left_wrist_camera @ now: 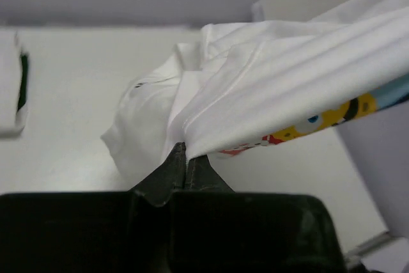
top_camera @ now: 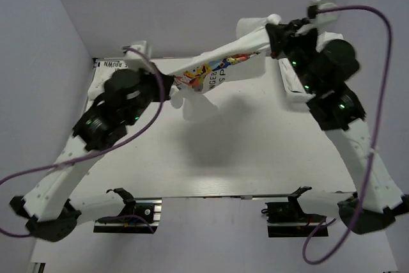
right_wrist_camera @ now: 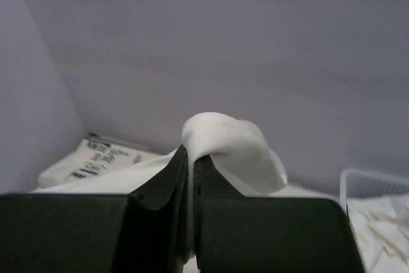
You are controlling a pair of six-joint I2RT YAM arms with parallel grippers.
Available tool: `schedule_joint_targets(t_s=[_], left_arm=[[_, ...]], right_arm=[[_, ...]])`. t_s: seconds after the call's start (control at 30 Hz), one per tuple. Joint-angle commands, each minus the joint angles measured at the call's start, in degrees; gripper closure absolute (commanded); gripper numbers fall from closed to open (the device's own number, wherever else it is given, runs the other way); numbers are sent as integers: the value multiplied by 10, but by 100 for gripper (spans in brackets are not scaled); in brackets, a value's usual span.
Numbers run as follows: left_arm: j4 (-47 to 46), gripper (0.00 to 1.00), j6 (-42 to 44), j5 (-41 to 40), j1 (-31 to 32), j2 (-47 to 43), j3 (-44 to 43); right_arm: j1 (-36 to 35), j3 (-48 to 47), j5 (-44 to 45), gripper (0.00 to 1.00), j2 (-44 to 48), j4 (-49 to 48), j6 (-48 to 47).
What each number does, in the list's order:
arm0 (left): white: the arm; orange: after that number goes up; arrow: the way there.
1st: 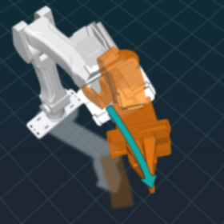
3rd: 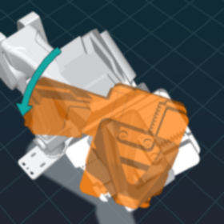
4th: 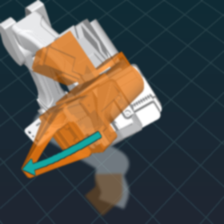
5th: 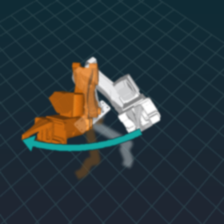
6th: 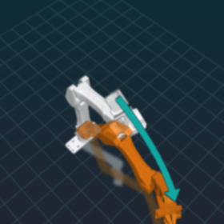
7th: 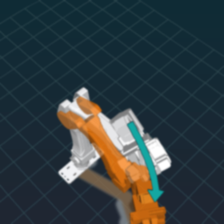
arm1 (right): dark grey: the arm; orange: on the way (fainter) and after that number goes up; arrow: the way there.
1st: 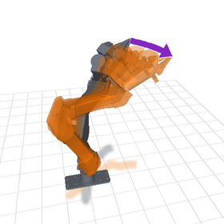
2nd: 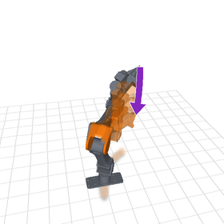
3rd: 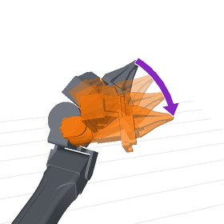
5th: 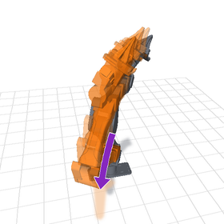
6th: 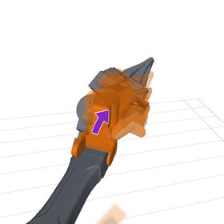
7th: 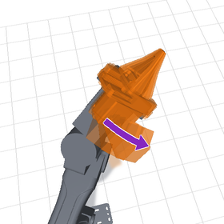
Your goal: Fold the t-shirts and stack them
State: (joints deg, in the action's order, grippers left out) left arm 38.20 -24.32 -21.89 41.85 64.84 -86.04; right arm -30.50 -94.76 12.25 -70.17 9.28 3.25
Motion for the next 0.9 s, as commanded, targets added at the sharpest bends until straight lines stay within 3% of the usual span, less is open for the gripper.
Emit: schedule_joint_targets(t_s=[0.0, 0.13, 0.2, 0.3, 0.43, 0.6, 0.67, 0.7, 0.73, 0.8, 0.87], left_arm=[[-72, 100, 79, 76, -2, -103, -21], [-81, 100, 93, 157, -10, -147, -49], [-80, 100, 93, 157, -10, -140, -63], [-55, 100, 74, 96, -10, -103, -76], [-5, 100, 26, -54, -10, 11, -69], [27, 99, -49, -45, -49, 198, -24], [56, 83, -68, -39, -72, 253, -12], [71, 40, -83, -46, -96, 279, -11], [88, 24, -102, -47, -108, 327, -11], [128, 12, -114, -41, -134, 359, -26], [128, 8, -119, -33, -140, 361, -22]], right_arm=[[3, -44, -37, 100, 77, 0, -28], [4, -52, -93, 100, 139, 11, -23], [4, -43, -92, 100, 155, 13, -17], [4, -19, -56, 100, 149, 18, -2], [7, 25, 56, 100, 81, 50, 25], [41, 126, 103, 100, -78, 57, 102], [68, 140, 44, 100, -172, 63, 140], [76, 138, 29, 81, -195, 64, 143], [86, 125, 17, 63, -214, 69, 146], [96, 85, 5, 10, -271, 100, 139], [95, 71, 19, 10, -287, 119, 139]])
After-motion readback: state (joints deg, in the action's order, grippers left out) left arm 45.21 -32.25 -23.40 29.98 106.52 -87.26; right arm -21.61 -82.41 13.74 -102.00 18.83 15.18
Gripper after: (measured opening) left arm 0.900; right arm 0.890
